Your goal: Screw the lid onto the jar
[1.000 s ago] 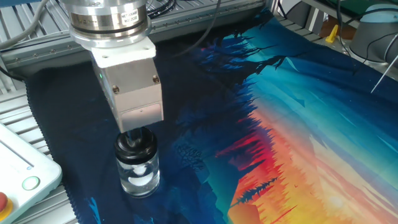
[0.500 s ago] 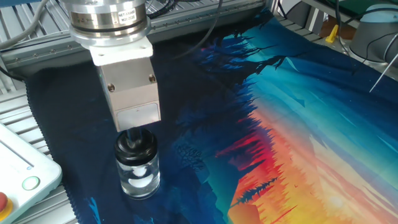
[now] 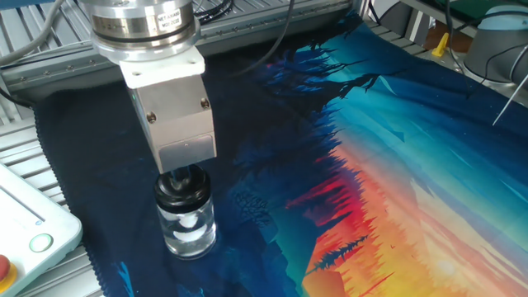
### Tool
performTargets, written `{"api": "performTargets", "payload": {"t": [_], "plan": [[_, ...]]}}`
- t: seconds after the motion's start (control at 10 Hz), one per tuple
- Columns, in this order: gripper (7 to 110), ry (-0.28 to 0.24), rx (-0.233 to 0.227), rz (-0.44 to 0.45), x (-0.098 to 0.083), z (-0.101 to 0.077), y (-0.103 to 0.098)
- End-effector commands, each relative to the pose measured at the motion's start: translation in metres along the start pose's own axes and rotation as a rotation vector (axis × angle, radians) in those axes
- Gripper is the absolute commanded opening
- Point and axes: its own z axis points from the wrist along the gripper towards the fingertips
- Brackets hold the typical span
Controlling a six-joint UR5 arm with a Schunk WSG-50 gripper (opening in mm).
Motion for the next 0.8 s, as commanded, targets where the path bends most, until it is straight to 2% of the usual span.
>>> {"api": "performTargets", "payload": {"t": [0.0, 0.2, 0.5, 0.6, 0.7], "plan": [[22, 0.003, 0.003, -0.014, 0.0000, -0.0016, 0.0047], [22, 0.002, 0.009, -0.014, -0.0002, -0.0012, 0.0036], [22, 0.005, 0.045, -0.011, 0.0019, -0.0048, -0.0015], [7, 0.006, 0.041, -0.014, 0.0023, -0.0063, 0.0000], [7, 0.008, 0.038, -0.016, 0.0030, -0.0075, 0.0008]]}}
